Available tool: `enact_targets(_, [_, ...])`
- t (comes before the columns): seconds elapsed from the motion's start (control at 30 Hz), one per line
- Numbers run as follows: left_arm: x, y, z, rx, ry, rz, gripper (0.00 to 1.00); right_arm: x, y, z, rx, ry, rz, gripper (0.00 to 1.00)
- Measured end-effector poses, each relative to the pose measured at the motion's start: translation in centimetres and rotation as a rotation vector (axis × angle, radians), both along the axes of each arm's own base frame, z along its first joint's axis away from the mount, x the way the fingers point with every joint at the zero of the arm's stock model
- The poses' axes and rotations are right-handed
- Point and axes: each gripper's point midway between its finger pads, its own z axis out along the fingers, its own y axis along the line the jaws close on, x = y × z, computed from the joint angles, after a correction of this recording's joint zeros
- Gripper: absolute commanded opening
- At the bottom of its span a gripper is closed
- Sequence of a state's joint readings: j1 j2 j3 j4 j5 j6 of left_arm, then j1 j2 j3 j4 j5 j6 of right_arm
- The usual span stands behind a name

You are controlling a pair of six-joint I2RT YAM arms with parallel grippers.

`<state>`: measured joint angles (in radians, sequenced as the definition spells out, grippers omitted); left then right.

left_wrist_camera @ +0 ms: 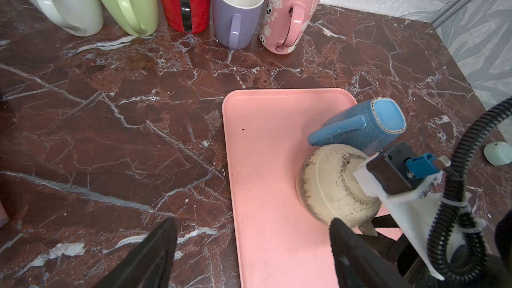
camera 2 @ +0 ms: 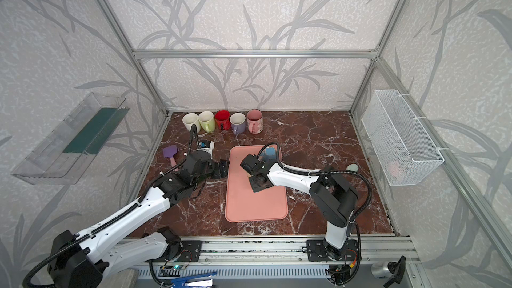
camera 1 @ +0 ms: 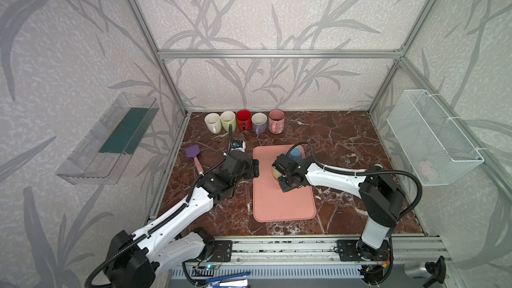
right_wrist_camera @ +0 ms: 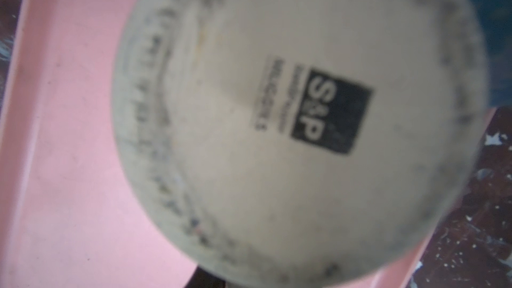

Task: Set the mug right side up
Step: 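Release the pink mug with the left gripper while the right gripper nears the cream mug, then grip the cream mug's base with the right gripper and lift it off the tray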

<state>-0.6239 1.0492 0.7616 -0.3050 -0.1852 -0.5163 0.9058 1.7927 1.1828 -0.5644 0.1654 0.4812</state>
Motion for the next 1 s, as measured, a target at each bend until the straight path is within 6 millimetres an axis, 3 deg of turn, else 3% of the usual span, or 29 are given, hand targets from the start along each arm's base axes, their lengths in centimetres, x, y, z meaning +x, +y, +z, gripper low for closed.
enact_targets(0.17, [0.1, -0.2, -0.3, -0.003, 0.005, -0.002, 0.84, 0.2, -0.2, -0.1, -0.013, -0.006, -0.006, 0.01])
enact_targets(0.5, [0.0, -0.6, -1.3, -0.023, 0.025, -0.011, 0.84, 0.3, -0.3, 0.0, 0.037, 0.014, -0.001, 0.00])
enact_targets(1.0, [-0.8, -0.3, -1.6, -0.056, 0.024, -0.008, 0.84, -0.9, -0.3, 2.5, 0.451, 0.160, -0.003, 0.00])
